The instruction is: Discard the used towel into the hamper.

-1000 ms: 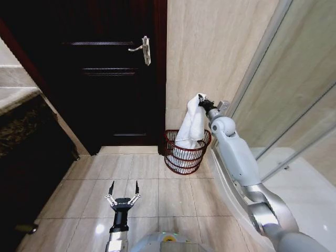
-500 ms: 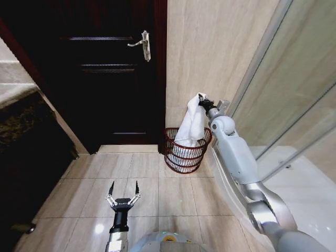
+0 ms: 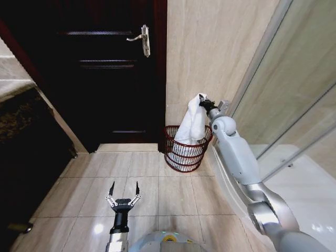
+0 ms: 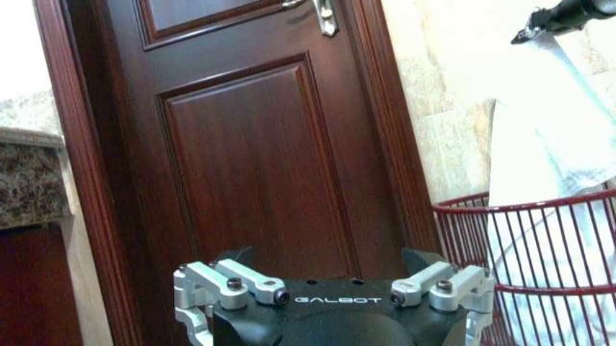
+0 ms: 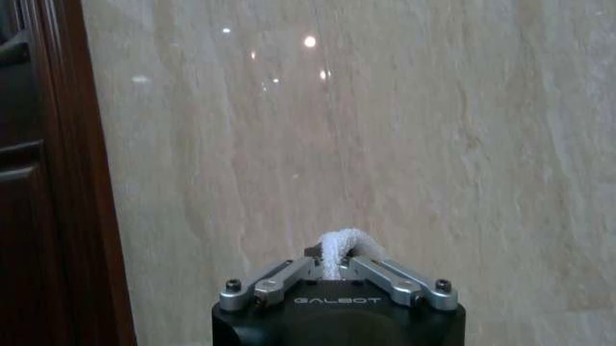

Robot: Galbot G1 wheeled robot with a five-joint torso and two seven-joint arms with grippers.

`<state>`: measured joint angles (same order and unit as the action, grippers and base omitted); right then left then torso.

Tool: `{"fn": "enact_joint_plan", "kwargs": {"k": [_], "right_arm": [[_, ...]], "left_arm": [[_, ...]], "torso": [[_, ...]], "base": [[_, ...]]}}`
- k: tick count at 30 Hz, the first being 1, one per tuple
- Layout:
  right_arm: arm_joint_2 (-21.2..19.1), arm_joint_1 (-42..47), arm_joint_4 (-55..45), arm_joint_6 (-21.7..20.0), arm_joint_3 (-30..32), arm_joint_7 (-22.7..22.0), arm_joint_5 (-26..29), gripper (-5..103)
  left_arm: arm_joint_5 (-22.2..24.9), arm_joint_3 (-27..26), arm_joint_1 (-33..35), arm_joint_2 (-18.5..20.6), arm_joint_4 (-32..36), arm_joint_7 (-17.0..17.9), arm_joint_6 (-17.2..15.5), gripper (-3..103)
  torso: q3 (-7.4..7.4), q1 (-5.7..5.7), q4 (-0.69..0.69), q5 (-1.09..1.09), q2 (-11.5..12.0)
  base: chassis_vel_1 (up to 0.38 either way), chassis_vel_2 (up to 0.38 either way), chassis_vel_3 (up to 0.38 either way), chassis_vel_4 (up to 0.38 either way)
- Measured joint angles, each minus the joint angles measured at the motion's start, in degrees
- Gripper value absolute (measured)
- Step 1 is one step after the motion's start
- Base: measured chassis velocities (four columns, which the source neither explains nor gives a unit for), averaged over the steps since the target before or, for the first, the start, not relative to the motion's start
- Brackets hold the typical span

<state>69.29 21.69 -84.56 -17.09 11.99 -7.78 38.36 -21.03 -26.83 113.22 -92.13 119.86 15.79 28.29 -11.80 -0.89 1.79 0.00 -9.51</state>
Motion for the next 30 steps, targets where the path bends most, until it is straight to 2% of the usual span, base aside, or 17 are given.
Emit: {"fn": "enact_joint_plan", "kwargs": {"k": [18,30], "right_arm": [[-0.5,1.1,-1.2,-0.1,0.7,-0.3,0.3,2],[-0.9,2.9,-2.7,-0.3,0.9,-0.8,0.4,2]], "left_arm": [[-0.2,0.0,0.1,0.0,0.1,0.0,0.0,100],[0.1,-0.1,0.3,0.0,0.0,0.1,0.3,100]], "torso": [[2.94,0.8,0.0,0.0,3.8],[5.67,0.86,0.0,-0.01,6.7]], "base": [[0.0,0.0,0.0,0.0],[0.0,0.0,0.0,0.0]]}}
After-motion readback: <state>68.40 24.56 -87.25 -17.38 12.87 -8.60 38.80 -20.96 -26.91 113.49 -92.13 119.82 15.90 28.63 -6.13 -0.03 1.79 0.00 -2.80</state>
